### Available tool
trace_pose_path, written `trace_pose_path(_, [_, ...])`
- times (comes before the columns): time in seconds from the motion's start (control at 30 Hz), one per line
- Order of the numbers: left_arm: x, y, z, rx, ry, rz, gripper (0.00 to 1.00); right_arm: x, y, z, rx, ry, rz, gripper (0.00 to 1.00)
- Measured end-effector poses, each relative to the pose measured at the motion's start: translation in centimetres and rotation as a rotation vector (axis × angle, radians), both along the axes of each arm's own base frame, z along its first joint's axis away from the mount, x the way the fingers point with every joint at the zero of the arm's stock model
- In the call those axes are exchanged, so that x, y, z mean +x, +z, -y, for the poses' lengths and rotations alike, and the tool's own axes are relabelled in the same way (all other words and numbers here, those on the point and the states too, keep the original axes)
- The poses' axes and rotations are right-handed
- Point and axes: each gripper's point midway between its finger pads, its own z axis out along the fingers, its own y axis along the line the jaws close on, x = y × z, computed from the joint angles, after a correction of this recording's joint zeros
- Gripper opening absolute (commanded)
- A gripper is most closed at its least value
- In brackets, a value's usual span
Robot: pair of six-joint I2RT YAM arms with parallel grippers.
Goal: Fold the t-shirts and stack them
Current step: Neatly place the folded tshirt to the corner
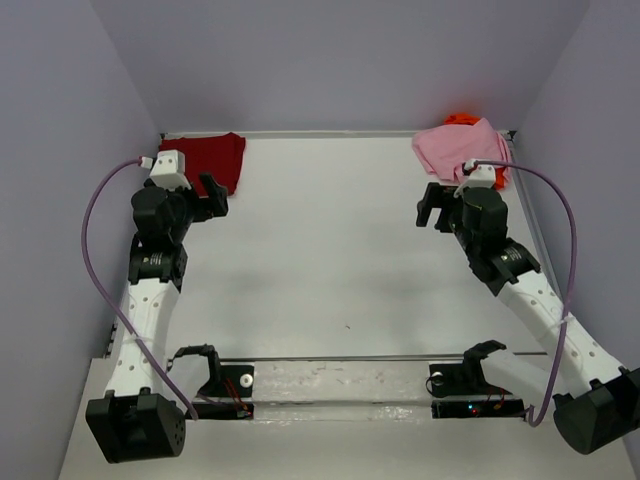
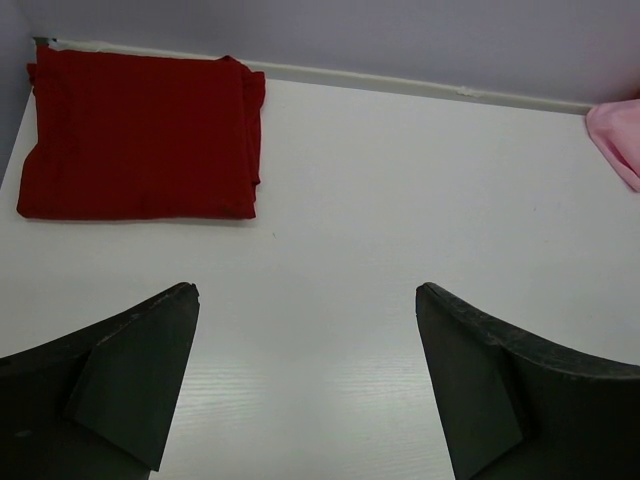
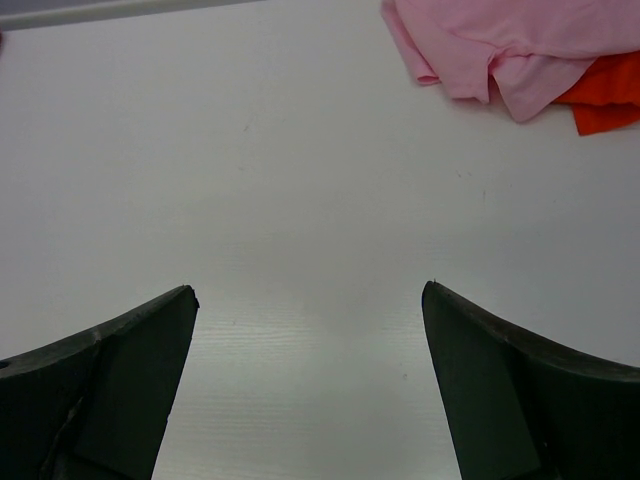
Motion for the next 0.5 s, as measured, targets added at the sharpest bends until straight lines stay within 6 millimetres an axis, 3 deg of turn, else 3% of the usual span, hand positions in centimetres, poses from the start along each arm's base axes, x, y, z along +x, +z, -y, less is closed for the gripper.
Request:
trace_pose_path(0.2, [0.1,0.2,0.0,0.0,0.0,0.018,0.99,0.2,-0.7,-0.2,0.006,0.001,-0.016,1.0])
trace_pose_path(0.5, [-0.2,-2.4,0.2,-0.024,0.001,-0.03,0.99,0.4,-0.7,-0.5,0.034,-0.005,-0.011,1.0])
